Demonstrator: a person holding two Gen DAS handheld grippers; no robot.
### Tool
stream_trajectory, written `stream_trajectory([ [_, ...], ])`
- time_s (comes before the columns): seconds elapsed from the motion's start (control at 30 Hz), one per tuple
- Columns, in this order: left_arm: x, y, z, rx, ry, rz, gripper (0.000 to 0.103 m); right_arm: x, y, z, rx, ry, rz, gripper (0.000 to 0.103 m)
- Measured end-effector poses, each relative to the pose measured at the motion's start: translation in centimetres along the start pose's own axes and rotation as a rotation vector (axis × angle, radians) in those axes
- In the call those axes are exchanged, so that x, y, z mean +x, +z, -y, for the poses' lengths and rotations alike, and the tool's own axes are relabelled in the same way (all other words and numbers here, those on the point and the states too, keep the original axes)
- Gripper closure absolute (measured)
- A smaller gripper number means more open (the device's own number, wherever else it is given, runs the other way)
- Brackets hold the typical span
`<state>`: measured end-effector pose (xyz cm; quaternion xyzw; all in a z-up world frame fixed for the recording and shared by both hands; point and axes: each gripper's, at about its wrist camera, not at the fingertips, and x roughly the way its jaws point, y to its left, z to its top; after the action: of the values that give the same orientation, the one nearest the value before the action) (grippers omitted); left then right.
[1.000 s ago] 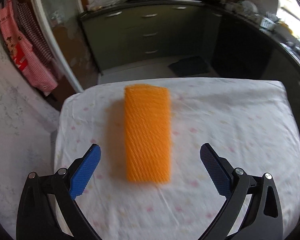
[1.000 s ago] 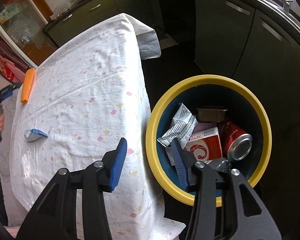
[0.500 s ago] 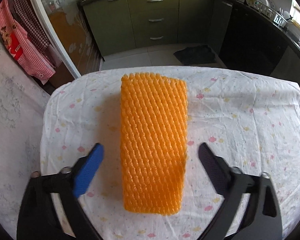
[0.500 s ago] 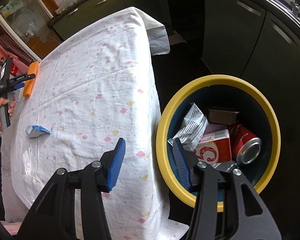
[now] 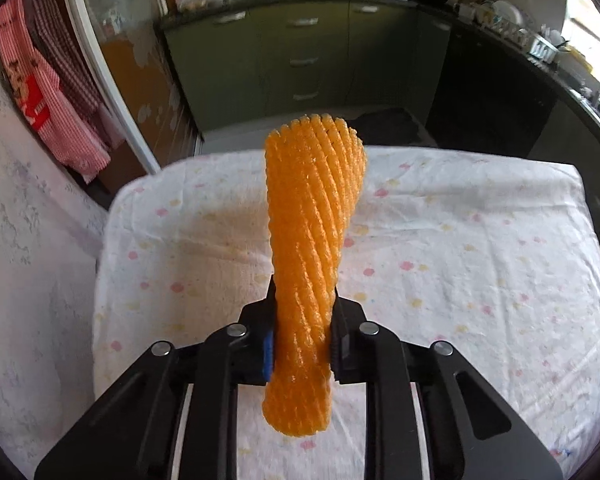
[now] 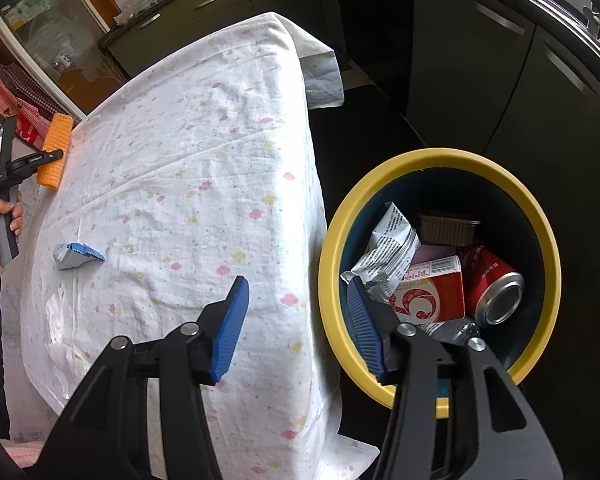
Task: Collect trash
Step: 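Carry the orange foam net over the bin and open the left gripper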
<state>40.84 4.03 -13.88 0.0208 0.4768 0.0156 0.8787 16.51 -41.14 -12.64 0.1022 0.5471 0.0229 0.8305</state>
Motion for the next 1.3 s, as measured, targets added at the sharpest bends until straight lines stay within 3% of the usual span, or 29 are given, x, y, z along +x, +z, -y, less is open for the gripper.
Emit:
stream_trajectory([
  [0.13, -4.0, -1.4, 1.2, 0.053, -0.034, 0.066, 0.083, -0.3, -0.3, -0.2, -0.004, -0.003, 0.005, 0.053],
  [0.37, -11.4, -5.5, 5.9, 0.160, -0.155, 0.107, 0.083, -1.2, -1.1, -0.2, -0.004, 0.000, 0.019, 0.053],
  [0.73, -20.3, -11.4, 20.7, 0.415, -0.352, 0.132, 0.083, -3.7, -3.4, 2.3, 0.016, -0.018, 0.057, 0.050],
  [1.03, -22.1, -14.1, 34.8, 0.611, -0.503, 0.094, 0.083, -7.0, -5.7, 6.8, 0.052, -0.078, 0.106, 0.043],
  [1.3, -17.8, -14.0, 46.5, 0.686, -0.563, -0.047, 0.083, -8.9, -7.3, 11.0, 0.094, -0.098, 0.140, 0.041],
])
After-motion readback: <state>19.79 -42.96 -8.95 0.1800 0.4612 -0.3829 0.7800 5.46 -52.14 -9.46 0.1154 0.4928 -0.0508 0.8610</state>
